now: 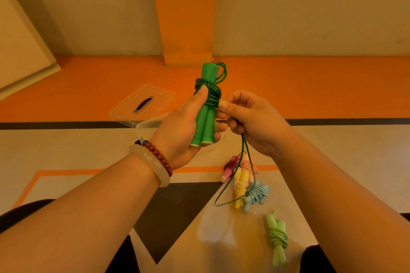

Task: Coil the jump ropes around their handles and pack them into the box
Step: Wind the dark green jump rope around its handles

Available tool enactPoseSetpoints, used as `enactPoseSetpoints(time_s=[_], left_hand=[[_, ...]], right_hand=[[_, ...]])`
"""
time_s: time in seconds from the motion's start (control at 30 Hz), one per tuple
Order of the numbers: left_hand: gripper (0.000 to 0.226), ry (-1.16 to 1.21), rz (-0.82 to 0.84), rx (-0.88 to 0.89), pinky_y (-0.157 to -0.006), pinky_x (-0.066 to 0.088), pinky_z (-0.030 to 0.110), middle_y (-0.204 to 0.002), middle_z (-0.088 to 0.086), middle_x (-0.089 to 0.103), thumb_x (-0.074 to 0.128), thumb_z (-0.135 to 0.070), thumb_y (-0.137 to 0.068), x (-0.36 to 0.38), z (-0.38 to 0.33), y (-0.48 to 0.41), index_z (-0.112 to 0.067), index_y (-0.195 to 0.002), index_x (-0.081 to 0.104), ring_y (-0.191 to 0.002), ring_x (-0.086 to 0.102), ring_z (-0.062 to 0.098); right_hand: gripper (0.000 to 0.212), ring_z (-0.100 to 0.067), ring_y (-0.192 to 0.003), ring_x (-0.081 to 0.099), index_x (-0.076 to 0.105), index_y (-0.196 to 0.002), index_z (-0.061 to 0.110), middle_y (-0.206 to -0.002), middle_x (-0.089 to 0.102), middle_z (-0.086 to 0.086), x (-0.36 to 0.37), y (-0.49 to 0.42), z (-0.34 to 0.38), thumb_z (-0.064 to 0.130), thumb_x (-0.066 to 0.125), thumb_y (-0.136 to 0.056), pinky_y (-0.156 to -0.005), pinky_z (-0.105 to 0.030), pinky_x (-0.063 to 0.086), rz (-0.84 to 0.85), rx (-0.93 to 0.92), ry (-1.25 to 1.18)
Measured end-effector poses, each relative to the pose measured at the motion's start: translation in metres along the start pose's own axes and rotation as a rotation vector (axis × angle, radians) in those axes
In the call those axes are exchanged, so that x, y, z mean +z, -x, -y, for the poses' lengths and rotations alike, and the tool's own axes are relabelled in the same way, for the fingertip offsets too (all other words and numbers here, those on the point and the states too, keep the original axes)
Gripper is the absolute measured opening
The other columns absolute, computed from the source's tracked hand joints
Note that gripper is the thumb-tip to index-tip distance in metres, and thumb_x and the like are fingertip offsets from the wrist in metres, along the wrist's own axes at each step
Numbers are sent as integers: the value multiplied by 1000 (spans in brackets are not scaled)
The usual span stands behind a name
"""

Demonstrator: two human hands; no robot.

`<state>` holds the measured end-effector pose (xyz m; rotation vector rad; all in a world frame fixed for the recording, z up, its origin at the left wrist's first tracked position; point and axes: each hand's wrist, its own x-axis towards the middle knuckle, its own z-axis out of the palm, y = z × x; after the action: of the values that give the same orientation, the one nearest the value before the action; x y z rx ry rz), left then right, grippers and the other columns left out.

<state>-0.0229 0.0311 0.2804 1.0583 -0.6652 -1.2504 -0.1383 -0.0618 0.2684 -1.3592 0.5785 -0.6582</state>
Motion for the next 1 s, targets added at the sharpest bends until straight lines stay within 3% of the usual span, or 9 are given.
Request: enactPoseSetpoints(time_s=[0.1,0.17,0.3,0.4,0.53,0.7,0.83,0.93,1.0], left_hand=[[33,-77,28,-4,-65,59,31,-83,2,74,38,-45,-97,-2,0,0,-22,-105,61,-75,71,15],[31,-120,4,13,-76,59,38,-86,1,73,40,-44,-96,-3,1,0,-24,-102,62,-79,70,14],[21,-179,-86,90,-68,60,34,-87,-2,71,47,-37,-96,-4,3,-4,-24,-106,61,-78,69,14],[28,-242,-93,125,-78,59,41,-110,3,68,50,-39,-95,-5,5,-6,-27,-119,56,-97,69,22],[31,-219,-118,200,-72,59,37,-111,2,69,60,-41,-83,-1,13,-4,-30,-112,56,-95,70,20],[13,-107,-166,188,-78,58,43,-111,10,69,57,-24,-95,-4,9,-7,-26,-107,61,-98,69,25],[17,9,-109,98,-67,58,38,-98,8,71,54,-23,-96,-9,4,-7,-23,-111,61,-80,68,22],[24,42,-75,61,-71,58,39,-101,8,71,54,-23,-96,-14,1,-7,-20,-119,59,-87,68,25],[30,66,-52,37,-74,57,41,-104,8,71,52,-23,-95,-15,0,-7,-18,-124,57,-94,67,28]], right_hand=[[30,-5,-48,40,64,-107,16,-72,63,3,-5,2,2,21,62,-78,-43,-14,28,97,53,-19],[32,-6,-48,40,68,-107,18,-79,58,-7,-6,3,4,23,64,-75,-44,-15,30,71,5,50],[15,-5,-47,40,71,-98,18,-74,56,-11,-5,4,7,13,64,-86,-46,-17,32,-52,-46,131],[14,1,-49,51,70,-97,18,-70,69,6,0,5,7,9,66,-87,-47,-12,37,-121,-71,173],[17,2,-58,61,65,-104,10,-82,67,-1,20,7,-2,12,67,-87,-49,-12,43,-191,-137,204],[21,-29,-78,64,62,-101,31,-93,66,3,23,4,-9,18,70,-86,-70,-33,57,-176,-235,266],[38,-9,-71,50,58,-117,34,-95,62,16,16,5,-9,16,70,-85,-75,-27,51,-107,-274,392],[51,5,-67,55,50,-127,29,-103,60,16,15,9,-7,8,69,-85,-69,-13,47,-5,-220,331],[55,5,-71,59,48,-129,31,-109,59,14,14,11,-4,8,70,-84,-69,-14,50,17,-210,354]])
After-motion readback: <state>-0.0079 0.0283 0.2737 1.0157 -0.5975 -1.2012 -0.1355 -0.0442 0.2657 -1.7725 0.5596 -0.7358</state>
